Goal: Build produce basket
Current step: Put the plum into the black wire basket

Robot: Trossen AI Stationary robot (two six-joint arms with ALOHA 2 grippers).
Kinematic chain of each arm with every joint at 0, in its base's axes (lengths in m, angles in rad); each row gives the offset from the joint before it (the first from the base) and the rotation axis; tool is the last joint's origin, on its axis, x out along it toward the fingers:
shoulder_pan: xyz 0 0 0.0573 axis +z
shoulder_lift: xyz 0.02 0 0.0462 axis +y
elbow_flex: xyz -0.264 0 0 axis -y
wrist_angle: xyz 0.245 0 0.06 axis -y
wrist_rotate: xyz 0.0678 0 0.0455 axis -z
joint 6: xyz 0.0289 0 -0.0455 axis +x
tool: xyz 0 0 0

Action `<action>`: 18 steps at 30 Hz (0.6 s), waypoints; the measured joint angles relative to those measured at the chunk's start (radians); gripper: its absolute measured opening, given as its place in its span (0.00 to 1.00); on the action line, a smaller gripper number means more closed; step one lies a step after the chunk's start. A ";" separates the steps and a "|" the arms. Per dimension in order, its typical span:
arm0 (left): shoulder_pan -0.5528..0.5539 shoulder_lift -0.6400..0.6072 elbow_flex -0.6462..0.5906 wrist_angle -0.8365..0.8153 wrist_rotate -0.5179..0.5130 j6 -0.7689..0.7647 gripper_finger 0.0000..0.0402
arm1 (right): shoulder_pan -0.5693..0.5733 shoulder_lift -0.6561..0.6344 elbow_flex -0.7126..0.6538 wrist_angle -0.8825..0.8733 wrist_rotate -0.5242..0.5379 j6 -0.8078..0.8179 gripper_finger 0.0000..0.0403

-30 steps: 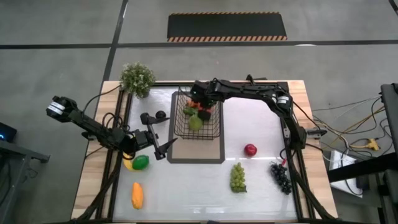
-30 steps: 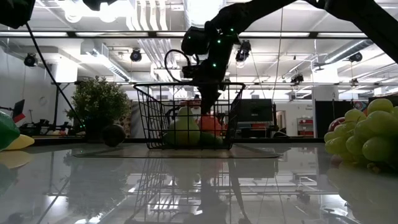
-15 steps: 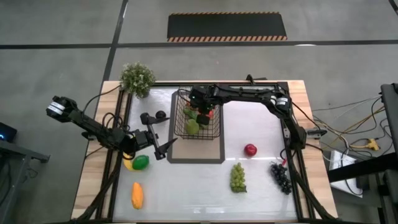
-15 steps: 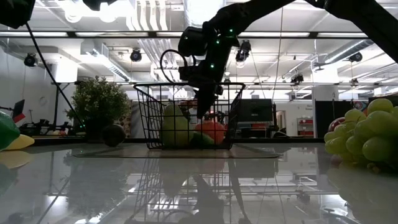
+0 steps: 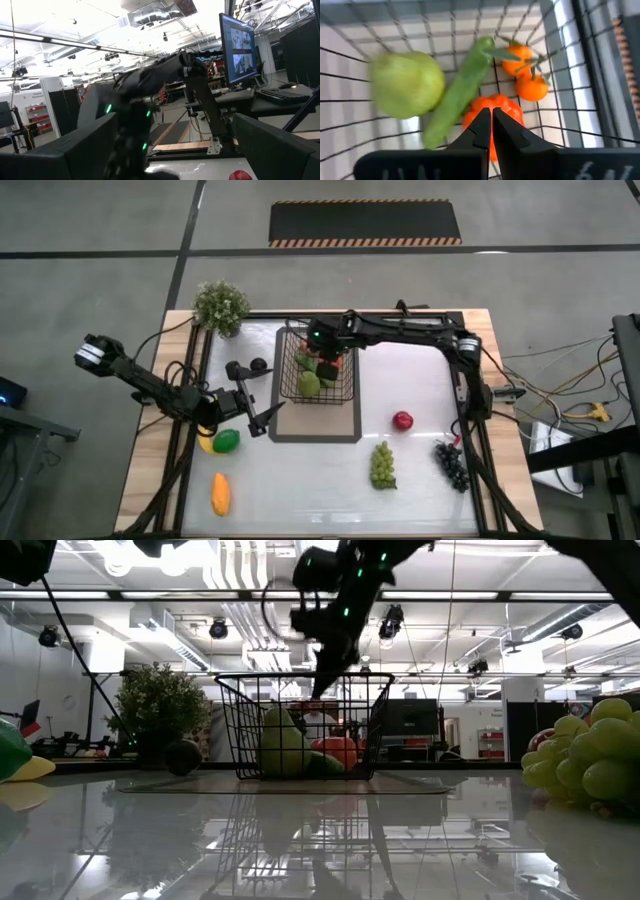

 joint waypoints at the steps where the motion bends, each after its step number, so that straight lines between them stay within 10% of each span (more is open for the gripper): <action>1: 0.000 0.000 0.000 0.000 0.000 -0.003 0.93 | 0.012 -0.023 -0.008 0.000 0.000 0.008 0.02; 18: -0.002 0.004 -0.002 -0.039 -0.079 -0.106 0.93 | 0.322 -0.562 -0.538 0.322 -0.001 0.073 0.02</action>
